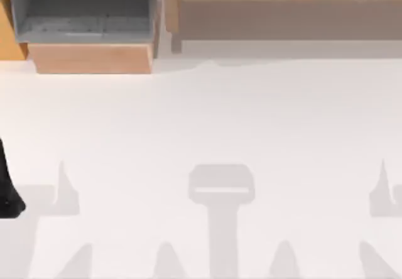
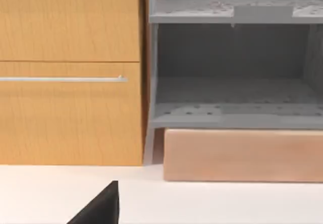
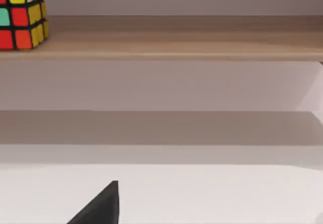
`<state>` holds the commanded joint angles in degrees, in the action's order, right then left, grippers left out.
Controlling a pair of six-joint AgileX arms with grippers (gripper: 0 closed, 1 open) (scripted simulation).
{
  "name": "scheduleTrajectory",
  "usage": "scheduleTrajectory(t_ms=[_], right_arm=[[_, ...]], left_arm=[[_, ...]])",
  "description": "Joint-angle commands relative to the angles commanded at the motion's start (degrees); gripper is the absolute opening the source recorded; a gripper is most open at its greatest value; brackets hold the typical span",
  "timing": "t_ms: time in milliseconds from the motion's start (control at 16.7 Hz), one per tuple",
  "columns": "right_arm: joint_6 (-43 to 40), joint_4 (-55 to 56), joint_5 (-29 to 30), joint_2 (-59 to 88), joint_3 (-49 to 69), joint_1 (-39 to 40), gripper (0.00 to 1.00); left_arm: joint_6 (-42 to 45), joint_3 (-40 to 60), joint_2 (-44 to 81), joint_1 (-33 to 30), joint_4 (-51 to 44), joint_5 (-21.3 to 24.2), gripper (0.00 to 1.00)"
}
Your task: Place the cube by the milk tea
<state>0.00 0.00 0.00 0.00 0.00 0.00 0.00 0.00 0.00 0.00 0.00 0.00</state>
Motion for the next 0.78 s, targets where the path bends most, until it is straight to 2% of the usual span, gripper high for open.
scheduleTrajectory(t_ms=[360, 780], right_arm=[[0.13, 4.26, 1.89, 5.97, 4.69, 2.07, 1.0], [0.41, 20.4, 11.02, 38.17, 22.74, 10.51, 1.0]], left_arm=[[0.0, 0.0, 0.0, 0.0, 0.0, 0.0, 1.0], [0.0, 0.0, 0.0, 0.0, 0.0, 0.0, 1.0]])
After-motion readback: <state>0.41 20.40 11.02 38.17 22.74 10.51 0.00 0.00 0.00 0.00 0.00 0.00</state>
